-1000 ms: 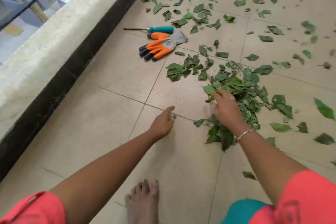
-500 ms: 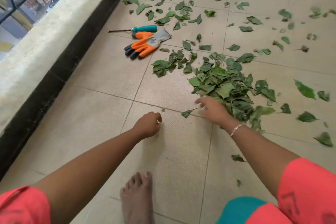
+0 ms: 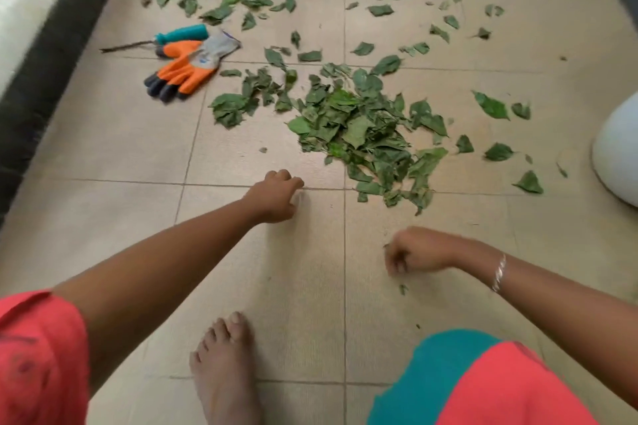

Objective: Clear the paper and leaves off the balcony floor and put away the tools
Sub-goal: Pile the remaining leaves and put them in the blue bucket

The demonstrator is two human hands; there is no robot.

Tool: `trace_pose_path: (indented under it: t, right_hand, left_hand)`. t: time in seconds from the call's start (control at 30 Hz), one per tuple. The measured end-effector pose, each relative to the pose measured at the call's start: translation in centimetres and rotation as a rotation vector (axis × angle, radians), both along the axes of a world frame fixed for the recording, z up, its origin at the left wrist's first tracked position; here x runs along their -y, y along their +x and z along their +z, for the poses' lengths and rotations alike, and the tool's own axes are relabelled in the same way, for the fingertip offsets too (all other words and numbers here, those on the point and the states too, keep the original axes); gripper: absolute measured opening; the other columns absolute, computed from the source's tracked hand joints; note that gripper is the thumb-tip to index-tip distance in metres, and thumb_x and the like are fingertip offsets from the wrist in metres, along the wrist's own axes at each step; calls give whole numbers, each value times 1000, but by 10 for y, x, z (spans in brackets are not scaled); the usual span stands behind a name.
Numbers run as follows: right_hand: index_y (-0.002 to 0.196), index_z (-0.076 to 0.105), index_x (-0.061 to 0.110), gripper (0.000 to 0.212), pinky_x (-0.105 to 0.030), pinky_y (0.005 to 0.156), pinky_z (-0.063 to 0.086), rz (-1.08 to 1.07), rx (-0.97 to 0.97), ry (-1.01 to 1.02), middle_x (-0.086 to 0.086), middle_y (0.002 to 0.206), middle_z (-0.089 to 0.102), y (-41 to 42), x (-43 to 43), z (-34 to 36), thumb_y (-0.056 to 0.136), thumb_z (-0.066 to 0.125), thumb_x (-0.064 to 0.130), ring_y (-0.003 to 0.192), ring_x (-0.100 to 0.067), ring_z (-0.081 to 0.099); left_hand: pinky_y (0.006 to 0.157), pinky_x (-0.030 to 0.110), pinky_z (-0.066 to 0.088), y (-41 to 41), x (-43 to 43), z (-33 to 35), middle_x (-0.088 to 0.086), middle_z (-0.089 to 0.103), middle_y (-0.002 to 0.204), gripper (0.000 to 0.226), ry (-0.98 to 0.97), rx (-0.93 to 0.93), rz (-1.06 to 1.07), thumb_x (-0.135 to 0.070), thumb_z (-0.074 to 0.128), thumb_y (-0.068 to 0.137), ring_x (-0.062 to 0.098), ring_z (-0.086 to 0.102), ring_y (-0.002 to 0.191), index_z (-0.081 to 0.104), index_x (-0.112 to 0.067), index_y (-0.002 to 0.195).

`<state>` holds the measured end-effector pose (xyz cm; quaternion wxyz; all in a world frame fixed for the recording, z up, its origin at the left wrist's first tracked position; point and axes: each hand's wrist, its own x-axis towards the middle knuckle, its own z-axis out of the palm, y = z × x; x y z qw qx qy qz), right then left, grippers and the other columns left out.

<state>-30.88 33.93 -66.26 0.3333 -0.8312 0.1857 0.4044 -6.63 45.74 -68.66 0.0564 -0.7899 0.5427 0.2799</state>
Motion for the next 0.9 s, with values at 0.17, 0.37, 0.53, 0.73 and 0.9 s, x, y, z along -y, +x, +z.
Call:
trace_pose_path:
  t: [0.17,0.37,0.53,0.73,0.9]
  right_hand:
    - [119,60,17,39,-29,88,40,-138,154,-195,2,105,56,-29,6,-20,89,43,0,103,-18,53]
    - [105,67,14,43,-32,85,47,-297,397,-226,-4,103,64,5,24,-14,80,43,-11,98,-19,58]
    - [114,62,14,47,-34,85,48,-219,330,-89,-3,102,62,27,3,-19,82,39,-10,92,-16,56]
    - [117,62,10,48,-36,90,48,-136,227,38,-10,111,64,44,-24,-30,82,38,-11,98,-19,59]
    - [98,66,17,39,-36,82,50,-435,468,-269,0,96,62,36,9,-28,79,44,-9,94,-19,58]
  left_hand:
    - [104,43,39,-27,-3,-3,8,31,147,58,49,8,-234,-21,53,90,26,29,134,31,-18,143]
    - [105,41,38,-31,-9,4,7,28,150,60,56,38,-296,-22,53,91,25,25,137,27,-18,145]
    - [103,39,40,-36,-12,6,7,30,148,59,24,13,-283,-22,52,91,24,30,134,28,-18,145]
    - [101,39,41,-36,-18,5,6,31,148,59,29,11,-293,-22,54,91,24,30,133,28,-18,144]
    - [100,37,42,-33,-2,2,7,34,145,64,14,53,-347,-26,61,88,24,34,131,30,-17,143]
